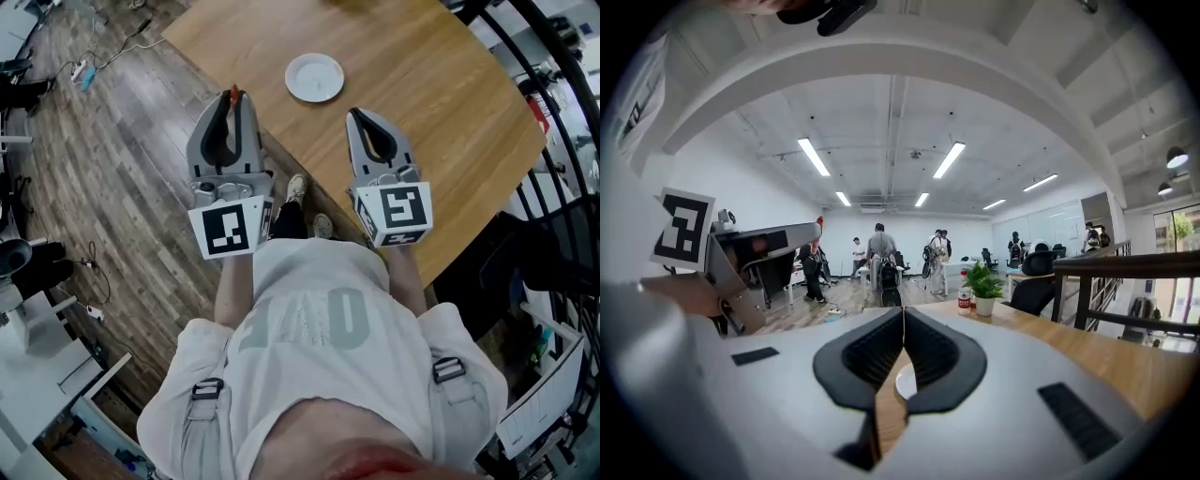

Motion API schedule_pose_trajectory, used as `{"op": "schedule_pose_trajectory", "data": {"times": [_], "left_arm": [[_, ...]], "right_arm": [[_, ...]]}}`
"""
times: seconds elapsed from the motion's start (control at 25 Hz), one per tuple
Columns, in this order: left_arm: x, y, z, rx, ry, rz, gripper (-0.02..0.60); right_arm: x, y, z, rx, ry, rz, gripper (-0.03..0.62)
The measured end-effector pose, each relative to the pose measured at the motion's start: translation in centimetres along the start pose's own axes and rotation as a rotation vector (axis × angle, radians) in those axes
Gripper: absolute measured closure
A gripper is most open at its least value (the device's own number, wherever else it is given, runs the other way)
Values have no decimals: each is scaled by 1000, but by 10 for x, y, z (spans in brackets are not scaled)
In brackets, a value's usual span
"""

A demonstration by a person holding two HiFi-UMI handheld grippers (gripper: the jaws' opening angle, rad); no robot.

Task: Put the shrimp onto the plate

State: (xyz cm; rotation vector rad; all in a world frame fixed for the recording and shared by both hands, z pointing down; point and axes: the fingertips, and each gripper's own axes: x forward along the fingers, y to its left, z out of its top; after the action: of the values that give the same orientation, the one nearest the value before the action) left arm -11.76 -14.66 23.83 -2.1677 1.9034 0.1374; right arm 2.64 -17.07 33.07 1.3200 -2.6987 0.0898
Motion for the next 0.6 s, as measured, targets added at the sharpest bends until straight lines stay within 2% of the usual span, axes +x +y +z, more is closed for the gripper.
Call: {"op": "schedule_pose_trajectory", "data": {"times": [0.16,0.4,0.6], "left_arm": [[20,10,-1,-13,-21,-27,520],[55,47,-18,-53,-31,-65,520],[85,64,-23,-68,-42,-119,520]], "right_arm": [[17,-7,10,-42,12,-35,574],[57,-6,22,-54,12,-88,574],[86,-8,33,-21,7,-127,574]]}}
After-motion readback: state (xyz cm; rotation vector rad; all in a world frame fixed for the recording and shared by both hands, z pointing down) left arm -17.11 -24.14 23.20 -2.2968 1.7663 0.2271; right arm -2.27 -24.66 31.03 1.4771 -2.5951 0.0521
